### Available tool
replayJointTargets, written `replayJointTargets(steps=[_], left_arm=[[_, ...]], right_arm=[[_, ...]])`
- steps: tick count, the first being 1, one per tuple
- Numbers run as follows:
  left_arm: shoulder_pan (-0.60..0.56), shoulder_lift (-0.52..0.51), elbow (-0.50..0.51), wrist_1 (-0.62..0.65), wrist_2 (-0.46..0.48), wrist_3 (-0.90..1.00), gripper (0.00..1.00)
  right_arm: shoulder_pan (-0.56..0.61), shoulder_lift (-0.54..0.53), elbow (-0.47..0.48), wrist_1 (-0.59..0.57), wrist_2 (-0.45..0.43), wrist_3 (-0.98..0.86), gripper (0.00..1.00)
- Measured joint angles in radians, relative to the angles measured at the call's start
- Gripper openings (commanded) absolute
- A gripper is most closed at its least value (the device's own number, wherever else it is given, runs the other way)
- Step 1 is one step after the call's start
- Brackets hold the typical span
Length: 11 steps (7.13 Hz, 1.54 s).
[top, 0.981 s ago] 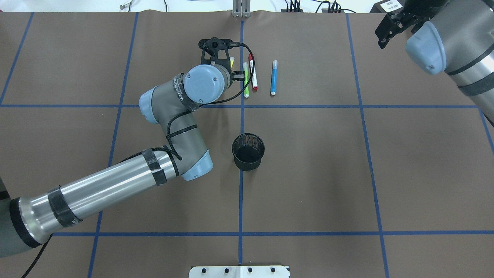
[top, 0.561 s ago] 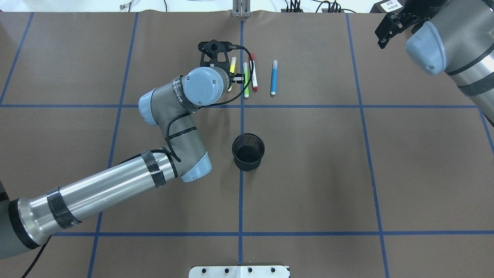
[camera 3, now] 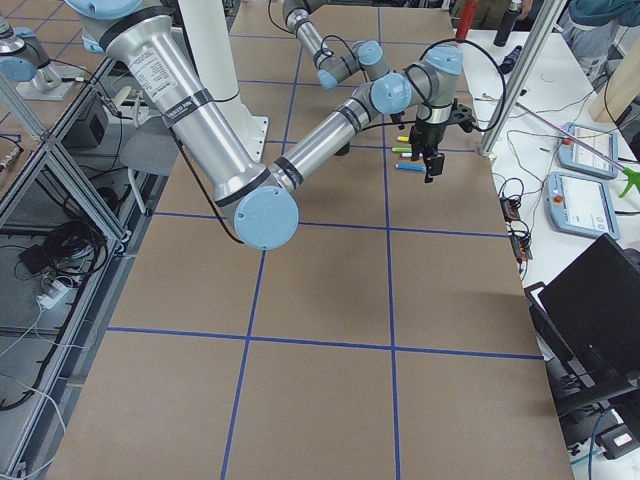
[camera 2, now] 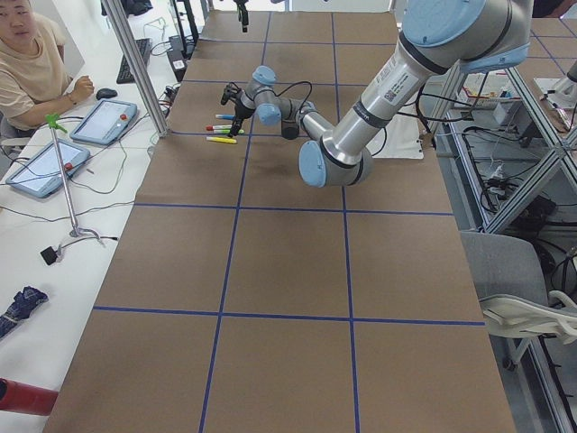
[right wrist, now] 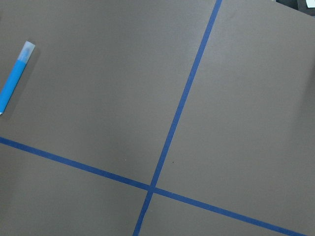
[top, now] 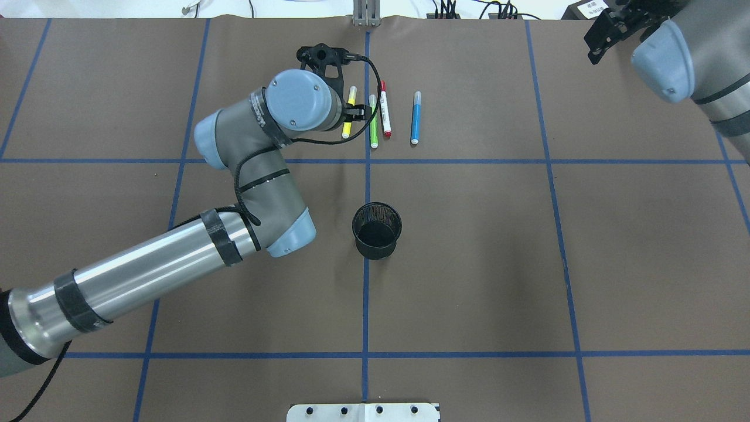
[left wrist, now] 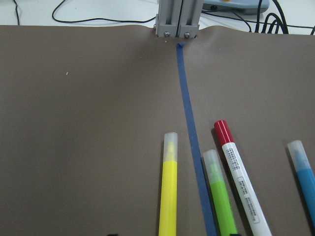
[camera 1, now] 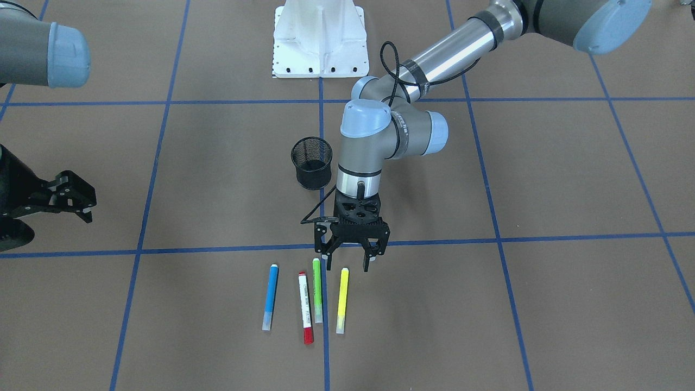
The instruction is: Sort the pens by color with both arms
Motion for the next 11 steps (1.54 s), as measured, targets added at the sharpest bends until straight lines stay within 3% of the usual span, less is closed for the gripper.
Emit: replayJointTargets(steps=[3, 5, 8, 11], left_arm=[[-0.169, 0.154, -0.365, 0.397, -0.255, 0.312, 1.00], [-0.336, 0.300, -0.515, 0.507, -0.425, 0.576, 1.00], [-0.591, 0.492, -0.540, 0.526, -0.575, 0.955, 1.00], [-0.761, 0.618, -0.479, 0.522, -0.608, 1.183, 1.00]], right_arm=[[0.095, -0.108, 0.004, 0.050, 0.019, -0.086, 1.00], [0.209, -0.222, 0.007, 0.075, 0.065, -0.261, 1.00], [0.389, -0.392, 0.010, 0.088, 0.125, -0.451, 1.00], [0.480, -0.557, 0.006, 0.213, 0.128, -0.461, 1.00]])
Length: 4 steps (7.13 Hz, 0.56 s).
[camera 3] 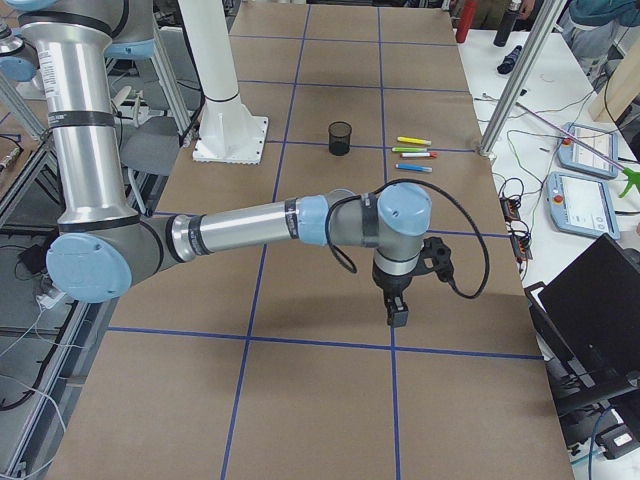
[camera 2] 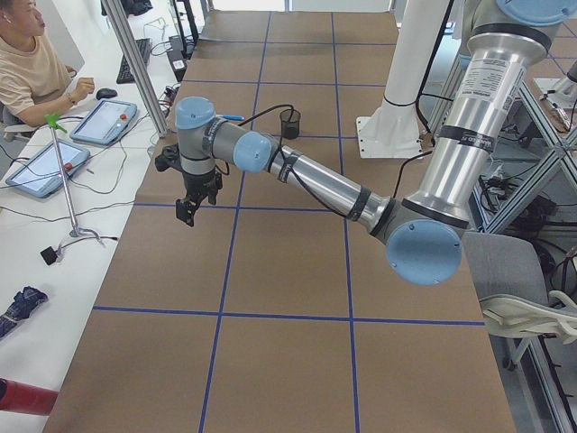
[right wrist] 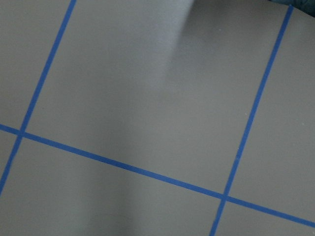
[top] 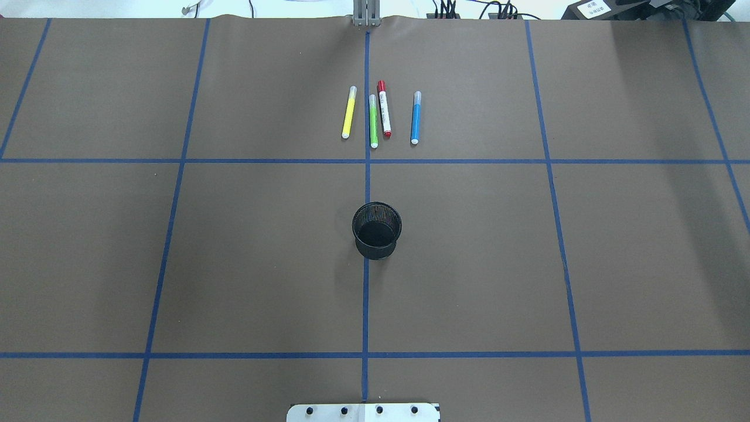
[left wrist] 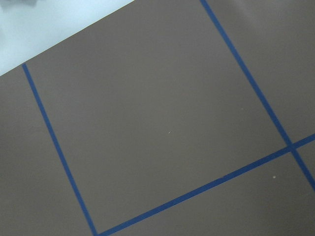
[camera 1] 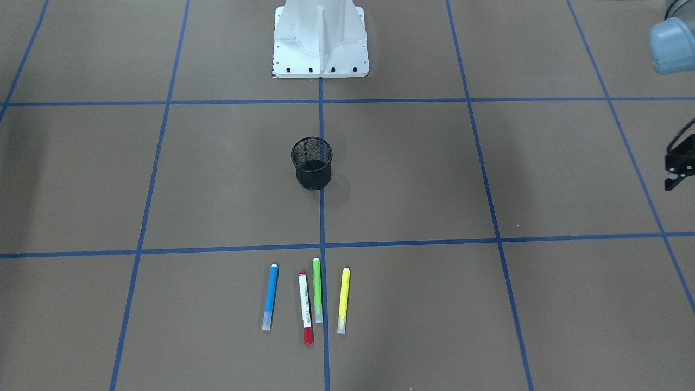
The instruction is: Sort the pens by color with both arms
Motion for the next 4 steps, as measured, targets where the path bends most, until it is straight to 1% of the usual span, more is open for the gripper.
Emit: replayJointTargets(steps=[1, 2, 3, 4], left_arm=[[-0.027, 0.063, 0.020, -0.016, 0.006, 0.027, 1.00], [-0.054, 0.125, 0.042, -0.066, 0.014, 0.035, 1.00], [-0.077, 0.163, 0.054, -0.123, -0.004, 0.035, 1.00], [-0.095, 0.187, 0.059, -0.148, -0.045, 0.035, 1.00]], right_arm=[[0.010, -0.029, 0.001, 0.035, 0.000, 0.028, 1.00], [0.014, -0.041, 0.002, 0.052, 0.001, 0.066, 1.00], [0.013, -0.040, 0.003, 0.058, 0.001, 0.099, 1.00], [0.006, -0.035, 0.003, 0.061, 0.000, 0.128, 1.00]])
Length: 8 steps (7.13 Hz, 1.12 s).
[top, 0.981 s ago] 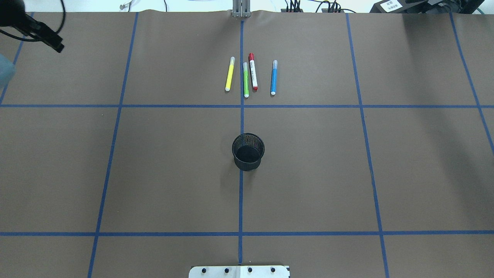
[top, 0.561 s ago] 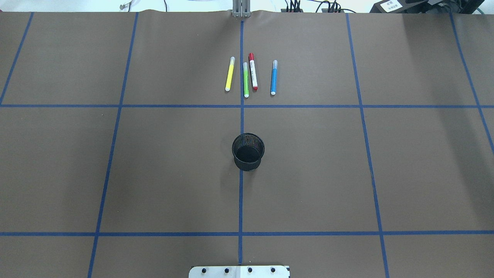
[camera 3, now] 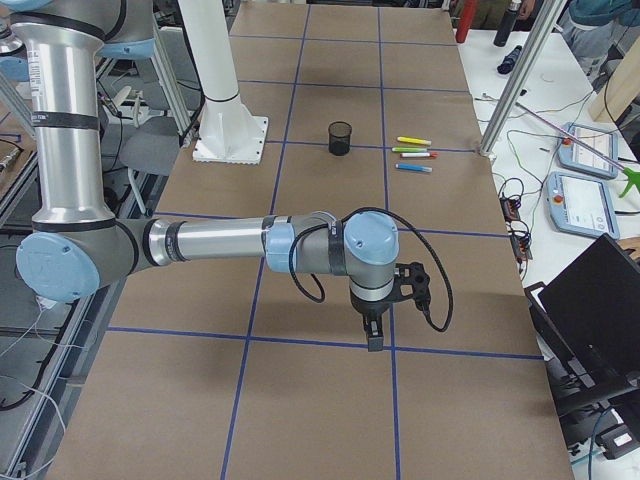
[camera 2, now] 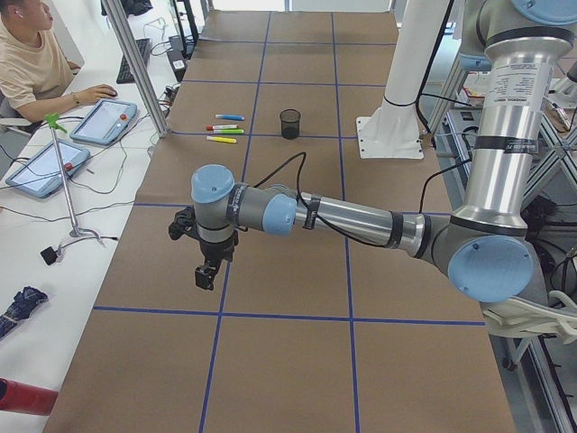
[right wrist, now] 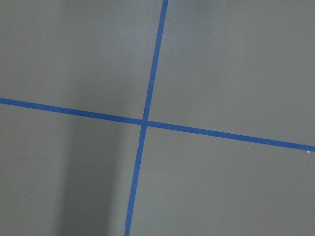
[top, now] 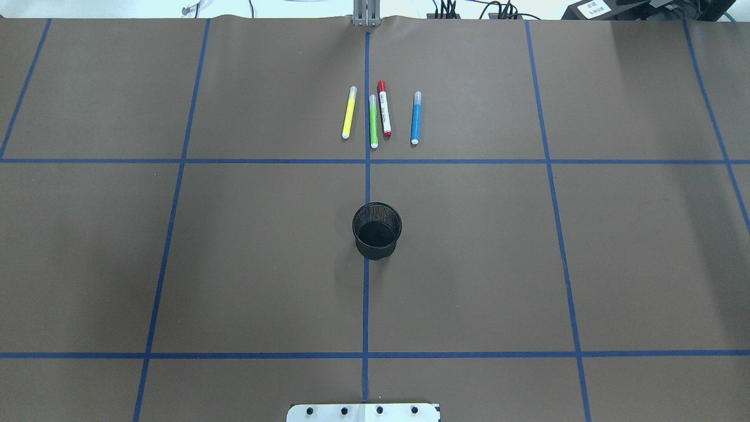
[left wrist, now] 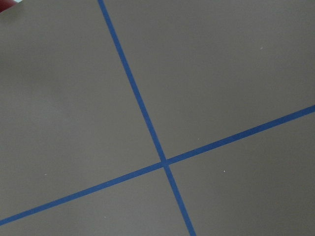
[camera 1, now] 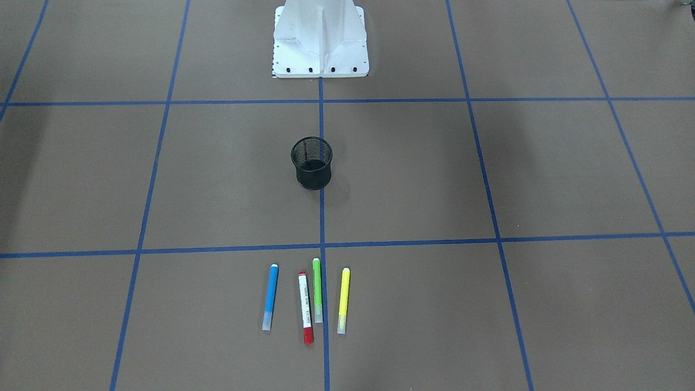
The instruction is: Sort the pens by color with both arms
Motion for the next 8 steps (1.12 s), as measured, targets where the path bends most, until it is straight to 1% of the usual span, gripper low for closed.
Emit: replayJointTargets(steps=[2, 3, 5, 8], left_arm=[[-0.058, 0.012, 0.004, 0.027, -0.073, -0.001, 1.00], [-0.084, 0.012, 0.004, 0.060, -0.085, 0.002, 1.00], [-0.105, 0.016, -0.005, 0.096, -0.081, 0.005, 1.00], [-0.111, 0.025, -0.025, 0.095, -0.072, -0.005, 1.00]], right_arm=[[-0.057, 0.036, -0.001, 0.000, -0.008, 0.101, 1.00], [-0.092, 0.056, -0.003, -0.005, -0.012, 0.131, 1.00], [-0.135, 0.073, -0.019, -0.008, -0.019, 0.145, 1.00], [-0.148, 0.068, -0.031, 0.000, -0.022, 0.139, 1.00]])
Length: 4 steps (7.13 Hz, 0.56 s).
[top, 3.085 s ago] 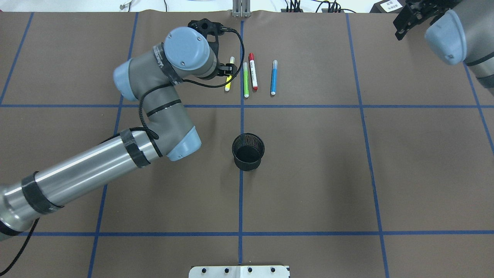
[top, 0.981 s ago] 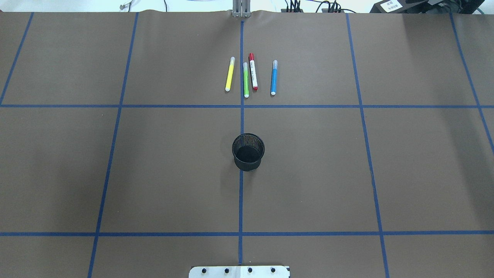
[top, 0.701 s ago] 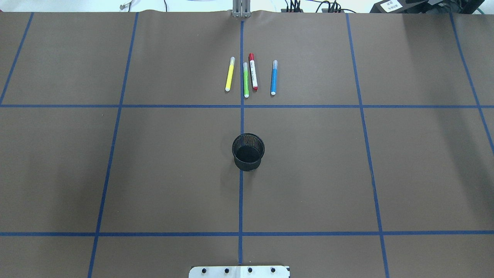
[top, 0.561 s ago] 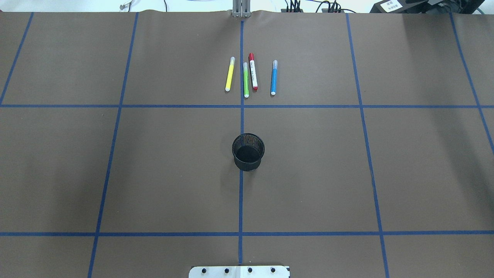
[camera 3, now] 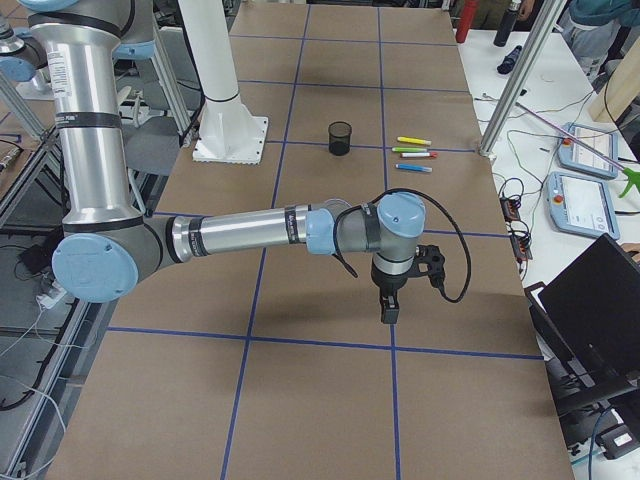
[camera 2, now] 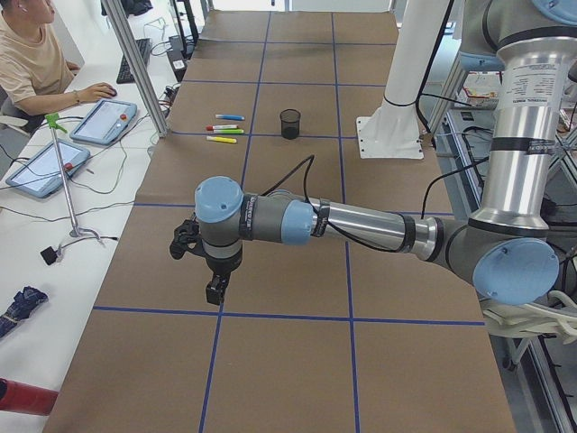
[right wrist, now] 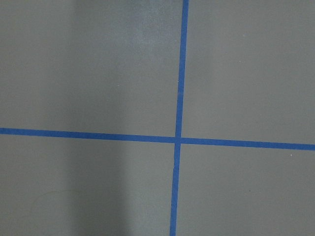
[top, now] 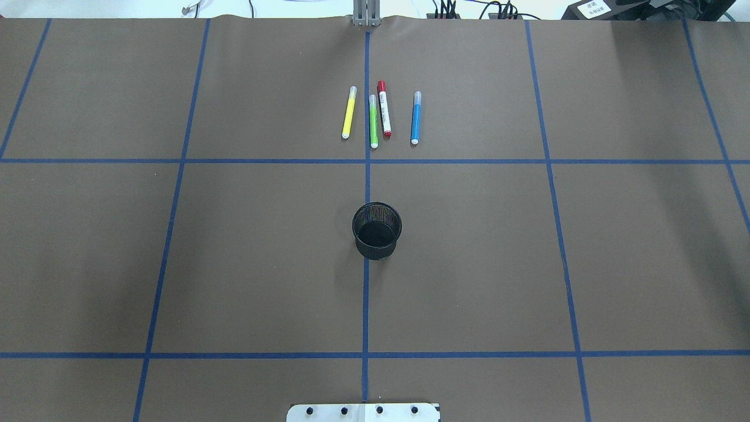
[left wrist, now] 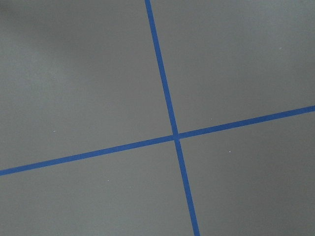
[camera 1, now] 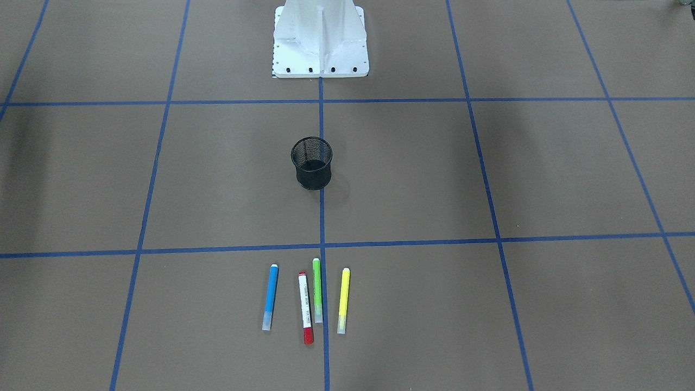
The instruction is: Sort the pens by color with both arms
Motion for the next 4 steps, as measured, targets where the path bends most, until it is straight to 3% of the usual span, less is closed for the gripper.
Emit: replayJointTargets(steps=[4], left_arm=[[0.000, 0.016, -0.012, -0.006, 0.004, 0.010, 1.00]], right_arm=[[-0.001, -0.008, -0.001, 0.002, 0.002, 0.001, 1.00]])
